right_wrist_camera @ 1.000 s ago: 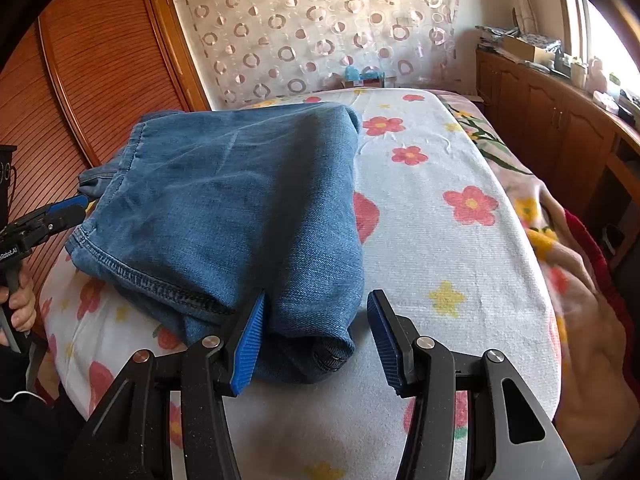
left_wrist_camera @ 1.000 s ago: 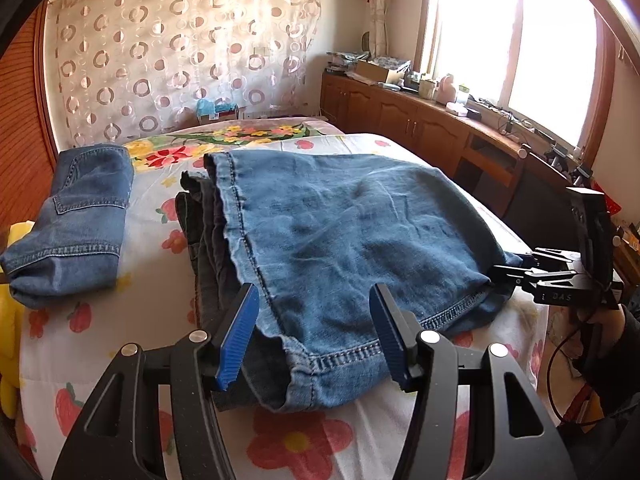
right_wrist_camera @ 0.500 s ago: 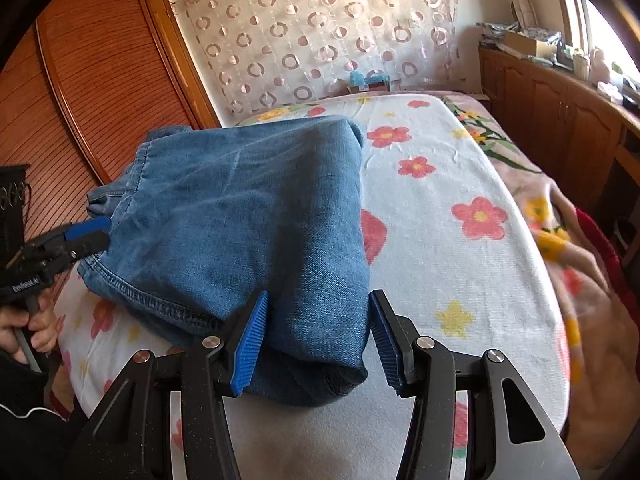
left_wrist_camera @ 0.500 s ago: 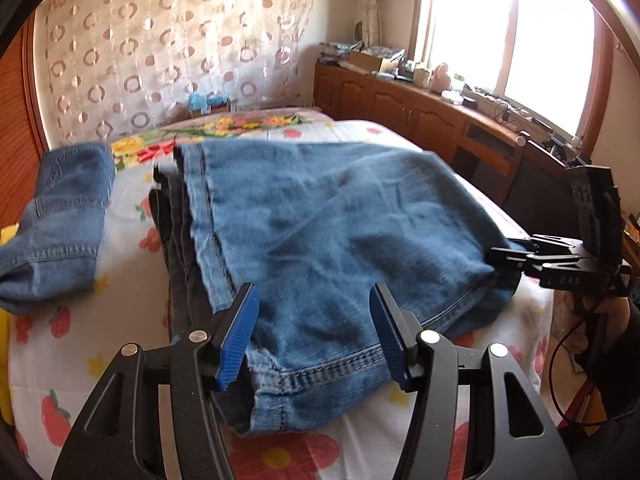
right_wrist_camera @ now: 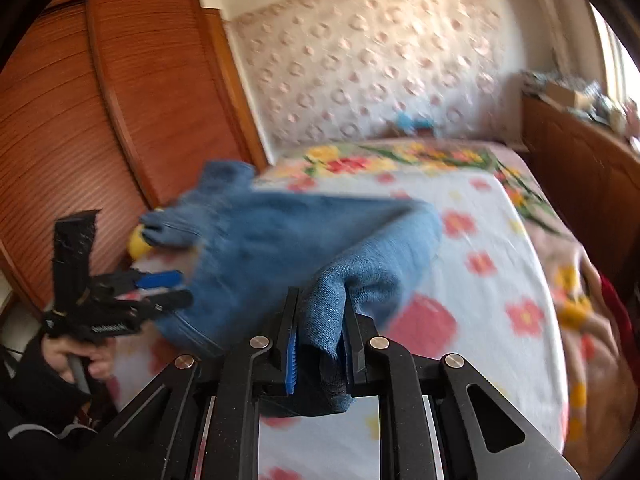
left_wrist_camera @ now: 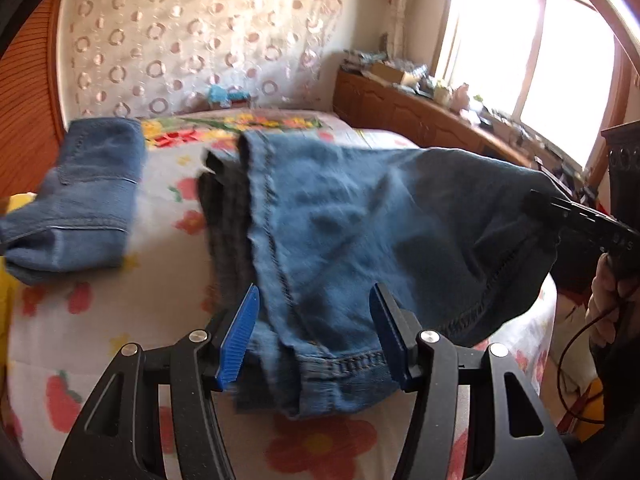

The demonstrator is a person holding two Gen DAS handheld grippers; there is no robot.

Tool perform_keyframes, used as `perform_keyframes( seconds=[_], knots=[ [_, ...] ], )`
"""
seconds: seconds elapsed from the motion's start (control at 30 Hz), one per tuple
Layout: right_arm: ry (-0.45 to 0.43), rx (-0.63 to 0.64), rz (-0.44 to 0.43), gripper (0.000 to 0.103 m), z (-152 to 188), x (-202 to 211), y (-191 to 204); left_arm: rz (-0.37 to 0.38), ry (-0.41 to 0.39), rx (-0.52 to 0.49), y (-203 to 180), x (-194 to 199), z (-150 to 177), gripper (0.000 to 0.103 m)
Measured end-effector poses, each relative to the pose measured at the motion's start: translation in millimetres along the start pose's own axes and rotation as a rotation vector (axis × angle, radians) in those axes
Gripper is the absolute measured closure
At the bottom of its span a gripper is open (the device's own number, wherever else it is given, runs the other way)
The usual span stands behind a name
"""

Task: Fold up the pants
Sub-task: 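Close the right tool on the jeans edge and fold it over the stack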

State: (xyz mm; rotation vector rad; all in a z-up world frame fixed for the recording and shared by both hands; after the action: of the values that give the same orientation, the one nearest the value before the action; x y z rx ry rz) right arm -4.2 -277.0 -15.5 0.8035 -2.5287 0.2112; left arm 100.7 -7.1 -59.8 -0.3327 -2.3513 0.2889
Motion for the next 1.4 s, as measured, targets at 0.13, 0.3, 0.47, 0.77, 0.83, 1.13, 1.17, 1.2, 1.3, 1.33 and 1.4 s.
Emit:
perform_keyframes(
  seconds=[0.13, 0.3, 0.47, 0.77, 0.83, 1.13, 1.17, 1.2, 1.3, 1.33, 1.4],
  knots=[
    [-0.039, 0.07, -0.067, 0.086, -32, -12, 33, -0.039, -0.055, 0.017, 18, 25, -9, 0.044],
    [-0.047, 0.132, -0.169, 0.086, -55, -35, 74, -0.093, -0.103, 0.053, 47, 53, -13, 0.044],
    [0.005, 0.195, -0.274, 0.086, -59, -73, 115, -0.143, -0.138, 0.093, 78, 74, -12, 0.044],
    [0.181, 0.181, -0.365, 0.085, -29, -138, 147, -0.189, -0.156, 0.127, 101, 85, -9, 0.045],
    [0.17, 0.18, -0.361, 0.081, -34, -133, 149, -0.182, -0.157, 0.128, 101, 84, -8, 0.044],
    [0.063, 0.17, -0.26, 0.045, -42, -73, 119, -0.127, -0.142, 0.074, 76, 75, -12, 0.044],
    [0.059, 0.165, -0.233, 0.045, -41, -65, 112, -0.121, -0.139, 0.068, 71, 72, -13, 0.044],
    [0.057, 0.161, -0.201, 0.045, -43, -64, 106, -0.116, -0.135, 0.059, 66, 69, -13, 0.044],
    [0.046, 0.164, -0.123, 0.045, -49, -63, 92, -0.104, -0.122, 0.03, 52, 61, -15, 0.044],
    [0.044, 0.165, -0.108, 0.044, -53, -66, 91, -0.103, -0.118, 0.012, 47, 57, -16, 0.044],
    [0.046, 0.167, -0.076, 0.044, -57, -70, 83, -0.1, -0.113, -0.014, 37, 54, -17, 0.044]
  ],
)
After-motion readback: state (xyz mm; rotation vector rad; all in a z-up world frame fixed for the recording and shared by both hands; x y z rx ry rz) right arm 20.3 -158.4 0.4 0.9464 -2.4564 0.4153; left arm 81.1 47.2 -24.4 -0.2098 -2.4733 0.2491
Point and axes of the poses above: each gripper's, at about its wrist camera, not at the fingertips, and x roughly against the way its jaws point, y to its left, z to its underside, the point moved 1 cm from there along -x, roughly the way its jaws point, and after that the axes turned 11 degrees about x, right-handed, at the moved point
